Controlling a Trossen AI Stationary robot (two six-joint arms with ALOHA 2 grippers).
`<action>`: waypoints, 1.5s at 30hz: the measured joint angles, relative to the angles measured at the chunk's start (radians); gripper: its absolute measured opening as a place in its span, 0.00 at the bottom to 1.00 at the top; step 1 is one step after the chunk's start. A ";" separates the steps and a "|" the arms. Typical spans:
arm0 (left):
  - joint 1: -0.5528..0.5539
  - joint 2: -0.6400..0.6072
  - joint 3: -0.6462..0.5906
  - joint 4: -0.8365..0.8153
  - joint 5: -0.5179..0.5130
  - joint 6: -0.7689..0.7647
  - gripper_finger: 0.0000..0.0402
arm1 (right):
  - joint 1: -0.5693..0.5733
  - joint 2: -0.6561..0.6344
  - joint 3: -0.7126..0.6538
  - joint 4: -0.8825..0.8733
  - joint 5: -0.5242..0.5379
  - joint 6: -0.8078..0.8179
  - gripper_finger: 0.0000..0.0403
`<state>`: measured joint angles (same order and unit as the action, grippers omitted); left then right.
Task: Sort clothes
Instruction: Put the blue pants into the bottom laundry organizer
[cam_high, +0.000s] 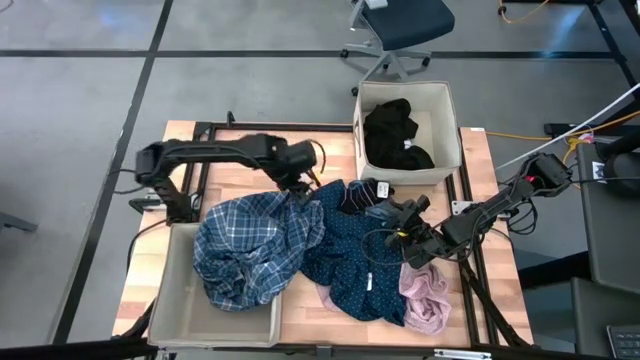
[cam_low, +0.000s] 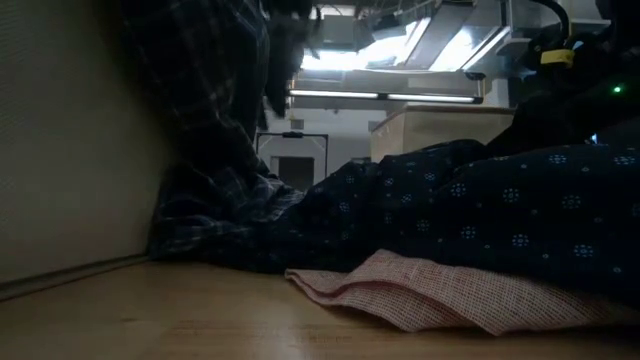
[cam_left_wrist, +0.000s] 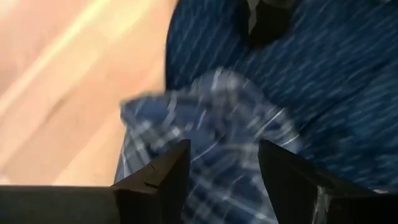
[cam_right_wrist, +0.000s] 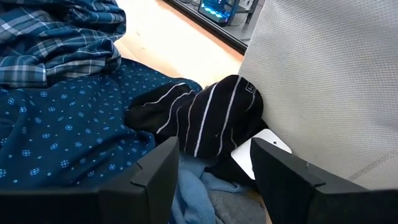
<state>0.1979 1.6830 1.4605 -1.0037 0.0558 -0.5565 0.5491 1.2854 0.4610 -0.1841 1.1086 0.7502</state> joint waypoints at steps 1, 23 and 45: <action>0.000 0.022 0.000 -0.021 0.001 0.008 0.45 | 0.000 0.000 0.000 0.000 0.001 0.000 0.50; -0.055 0.292 -0.001 -0.129 -0.008 0.196 0.26 | 0.000 0.073 0.000 0.011 0.006 0.000 0.50; -0.262 0.039 -0.001 0.151 -0.018 0.161 0.00 | 0.000 0.073 0.000 0.024 -0.001 0.002 0.50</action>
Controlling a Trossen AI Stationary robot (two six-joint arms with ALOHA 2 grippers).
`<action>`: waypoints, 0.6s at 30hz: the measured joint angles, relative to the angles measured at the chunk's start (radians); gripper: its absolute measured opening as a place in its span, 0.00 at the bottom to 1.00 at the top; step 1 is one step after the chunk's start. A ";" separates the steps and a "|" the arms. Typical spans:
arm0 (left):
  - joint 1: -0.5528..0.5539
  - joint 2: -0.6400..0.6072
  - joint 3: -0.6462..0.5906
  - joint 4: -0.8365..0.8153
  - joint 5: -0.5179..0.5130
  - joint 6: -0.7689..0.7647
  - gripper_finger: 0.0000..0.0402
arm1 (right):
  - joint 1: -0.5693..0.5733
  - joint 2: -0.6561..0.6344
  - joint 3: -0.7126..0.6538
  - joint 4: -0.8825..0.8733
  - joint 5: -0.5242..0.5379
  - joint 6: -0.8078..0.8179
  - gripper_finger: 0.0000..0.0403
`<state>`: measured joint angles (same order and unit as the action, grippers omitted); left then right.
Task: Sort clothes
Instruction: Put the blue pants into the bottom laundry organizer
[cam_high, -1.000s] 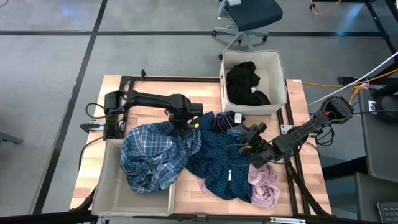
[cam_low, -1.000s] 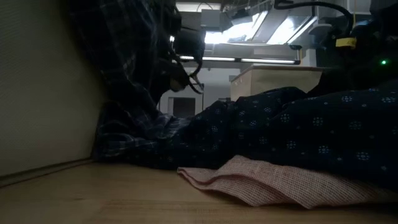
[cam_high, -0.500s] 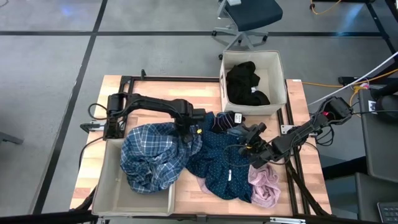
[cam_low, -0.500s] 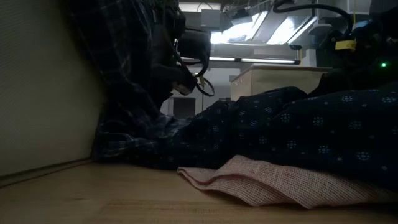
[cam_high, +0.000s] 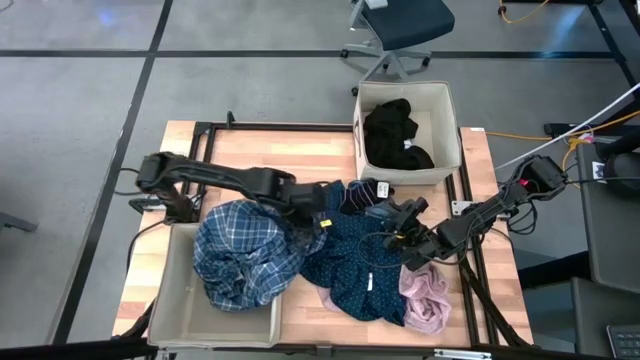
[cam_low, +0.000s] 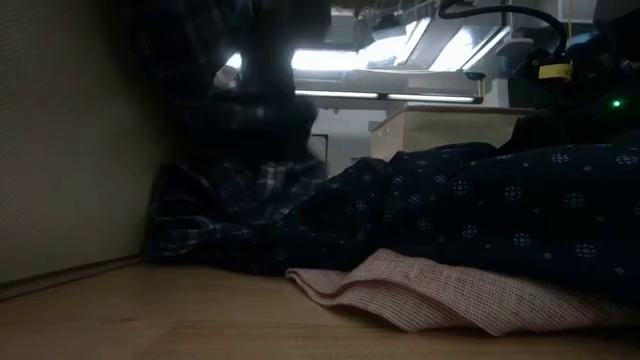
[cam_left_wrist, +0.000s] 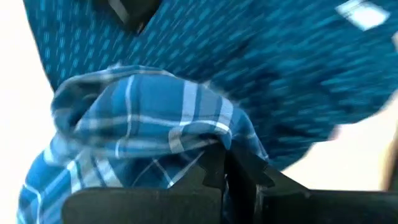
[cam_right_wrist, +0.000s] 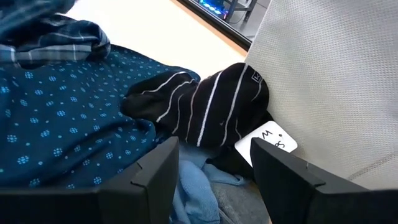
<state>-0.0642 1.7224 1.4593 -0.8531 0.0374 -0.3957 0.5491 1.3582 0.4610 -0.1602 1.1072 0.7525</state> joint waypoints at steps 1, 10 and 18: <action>-0.009 -0.025 0.000 0.014 0.000 -0.002 0.00 | 0.000 0.000 0.000 0.003 0.000 0.000 0.50; -0.111 -0.287 0.000 0.154 -0.226 -0.015 0.00 | 0.000 -0.001 0.000 0.014 0.001 -0.001 0.50; -0.305 -0.519 0.000 0.283 -0.597 0.089 0.00 | 0.000 -0.001 0.000 0.026 0.003 -0.006 0.50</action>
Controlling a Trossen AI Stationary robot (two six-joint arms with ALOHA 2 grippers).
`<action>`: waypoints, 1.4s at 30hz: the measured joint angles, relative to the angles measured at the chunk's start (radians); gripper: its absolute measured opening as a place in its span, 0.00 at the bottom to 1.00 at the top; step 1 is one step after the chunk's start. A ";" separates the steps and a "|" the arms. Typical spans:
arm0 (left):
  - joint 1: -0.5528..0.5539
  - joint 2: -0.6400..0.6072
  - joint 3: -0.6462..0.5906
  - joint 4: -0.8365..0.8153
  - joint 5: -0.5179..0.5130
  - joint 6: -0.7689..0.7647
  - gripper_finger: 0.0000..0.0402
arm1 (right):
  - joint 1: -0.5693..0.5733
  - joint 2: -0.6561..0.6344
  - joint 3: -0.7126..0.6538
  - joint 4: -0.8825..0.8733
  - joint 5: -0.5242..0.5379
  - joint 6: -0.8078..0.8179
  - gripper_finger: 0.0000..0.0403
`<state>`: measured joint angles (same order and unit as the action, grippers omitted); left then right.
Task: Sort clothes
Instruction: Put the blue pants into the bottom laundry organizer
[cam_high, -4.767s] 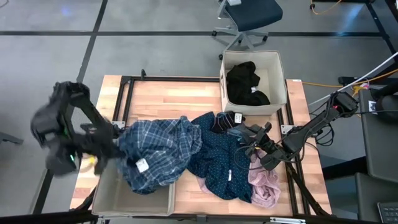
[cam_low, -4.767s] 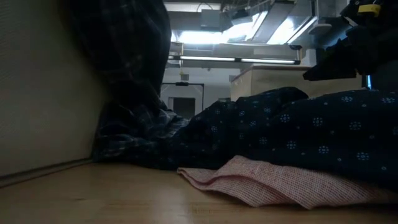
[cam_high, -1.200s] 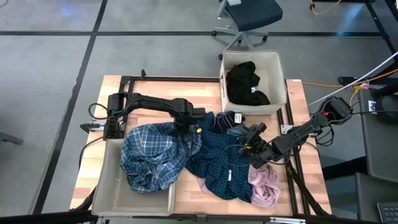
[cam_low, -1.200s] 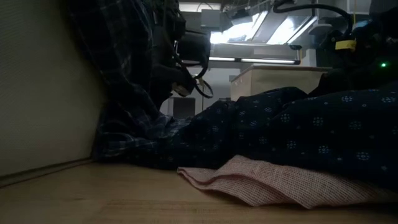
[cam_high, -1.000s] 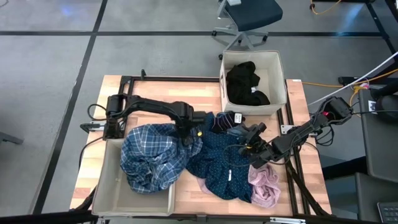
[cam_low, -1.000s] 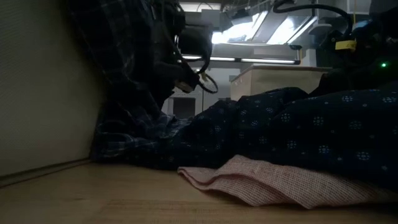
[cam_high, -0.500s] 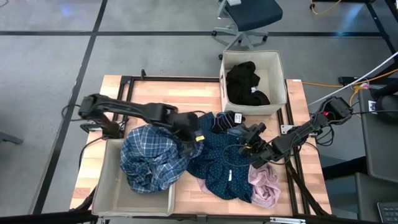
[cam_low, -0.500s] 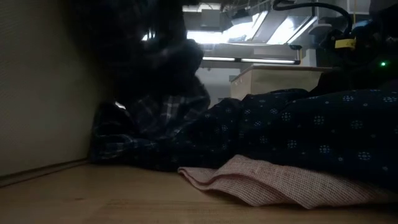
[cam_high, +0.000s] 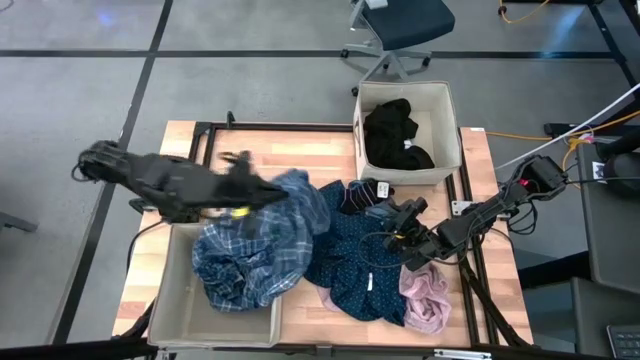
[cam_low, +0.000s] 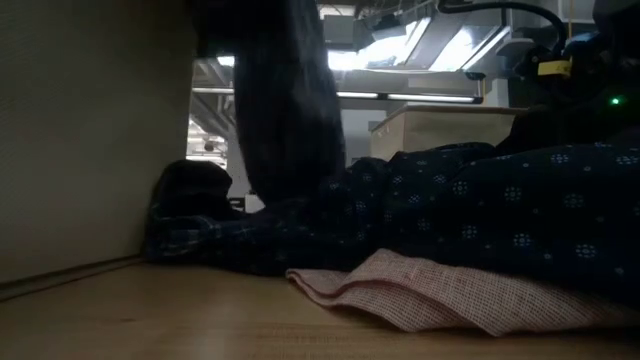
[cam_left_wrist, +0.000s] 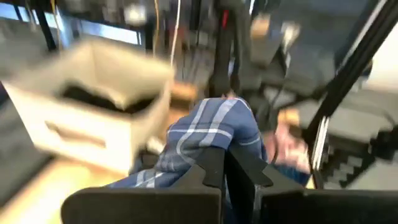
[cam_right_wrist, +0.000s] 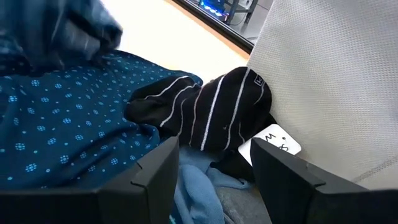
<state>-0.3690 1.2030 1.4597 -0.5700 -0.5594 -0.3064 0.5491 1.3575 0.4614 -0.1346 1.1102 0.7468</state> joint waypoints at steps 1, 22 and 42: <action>-0.032 -0.023 0.000 0.017 -0.046 0.015 0.00 | 0.000 0.000 0.000 0.004 -0.001 -0.006 0.50; -0.742 -0.184 0.002 0.199 -0.371 0.136 0.00 | 0.000 0.000 0.000 0.014 -0.004 -0.020 0.50; -0.771 0.282 -0.006 -0.964 -0.252 -1.361 0.00 | 0.000 0.000 0.000 0.037 0.005 -0.020 0.50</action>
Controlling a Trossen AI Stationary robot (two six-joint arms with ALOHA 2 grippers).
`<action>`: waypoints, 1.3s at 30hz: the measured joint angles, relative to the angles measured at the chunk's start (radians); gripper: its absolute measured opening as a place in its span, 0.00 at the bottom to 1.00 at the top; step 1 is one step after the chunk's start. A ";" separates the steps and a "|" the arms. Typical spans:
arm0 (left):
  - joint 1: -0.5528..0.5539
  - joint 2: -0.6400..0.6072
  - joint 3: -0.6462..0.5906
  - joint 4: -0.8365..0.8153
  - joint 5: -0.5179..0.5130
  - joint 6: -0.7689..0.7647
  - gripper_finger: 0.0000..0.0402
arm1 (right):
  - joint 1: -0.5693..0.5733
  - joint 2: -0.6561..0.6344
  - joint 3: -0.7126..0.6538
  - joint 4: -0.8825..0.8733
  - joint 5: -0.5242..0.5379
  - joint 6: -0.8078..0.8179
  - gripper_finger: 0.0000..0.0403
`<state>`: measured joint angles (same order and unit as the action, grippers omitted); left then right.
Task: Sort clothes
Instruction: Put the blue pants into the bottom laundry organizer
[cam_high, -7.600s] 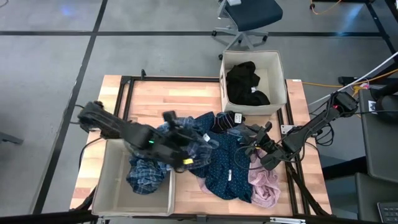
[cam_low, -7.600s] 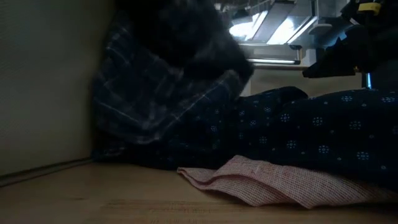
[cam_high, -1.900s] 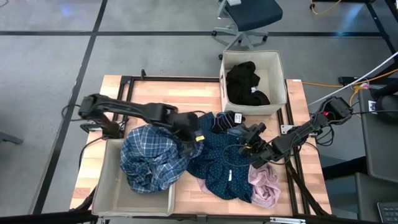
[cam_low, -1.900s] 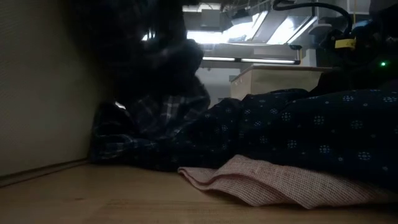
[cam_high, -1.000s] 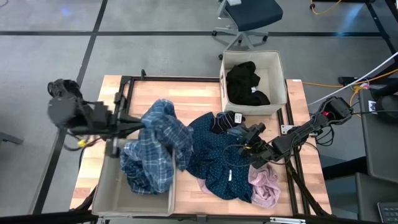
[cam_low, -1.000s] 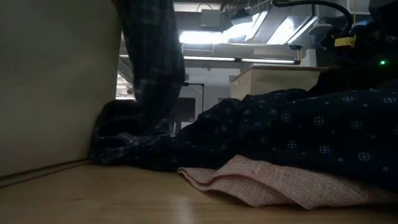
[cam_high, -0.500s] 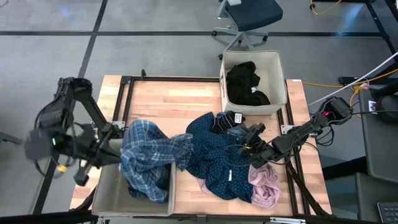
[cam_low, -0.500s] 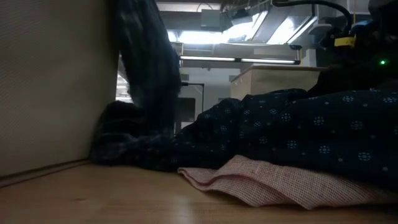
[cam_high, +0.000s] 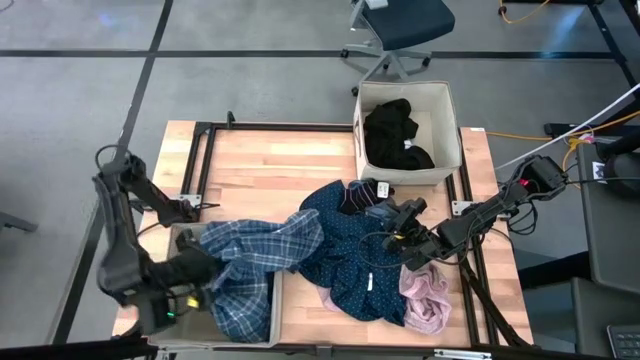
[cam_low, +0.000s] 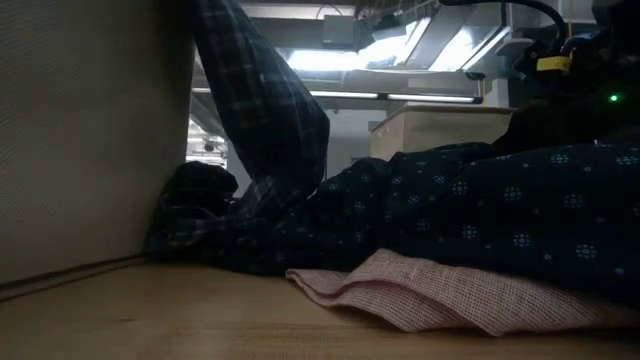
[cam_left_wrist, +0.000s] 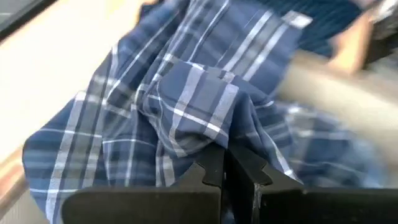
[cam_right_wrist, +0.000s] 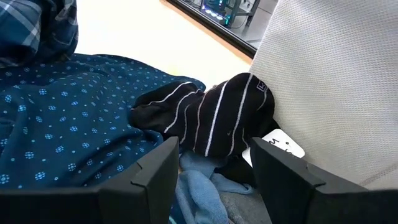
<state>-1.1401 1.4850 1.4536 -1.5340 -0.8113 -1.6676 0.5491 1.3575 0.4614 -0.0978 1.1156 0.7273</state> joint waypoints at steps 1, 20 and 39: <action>0.013 0.021 -0.013 0.002 0.018 0.001 0.00 | 0.000 0.000 0.000 0.000 0.000 0.000 0.50; 0.172 0.247 -0.486 0.501 0.229 0.033 0.03 | 0.000 0.000 0.000 -0.001 -0.001 0.000 0.50; 0.285 0.017 -0.413 0.491 0.544 0.291 0.43 | 0.000 0.002 0.000 -0.002 -0.001 0.000 0.50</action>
<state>-0.8552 1.5020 1.0403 -1.0427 -0.2677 -1.3766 0.5491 1.3594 0.4614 -0.0994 1.1145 0.7269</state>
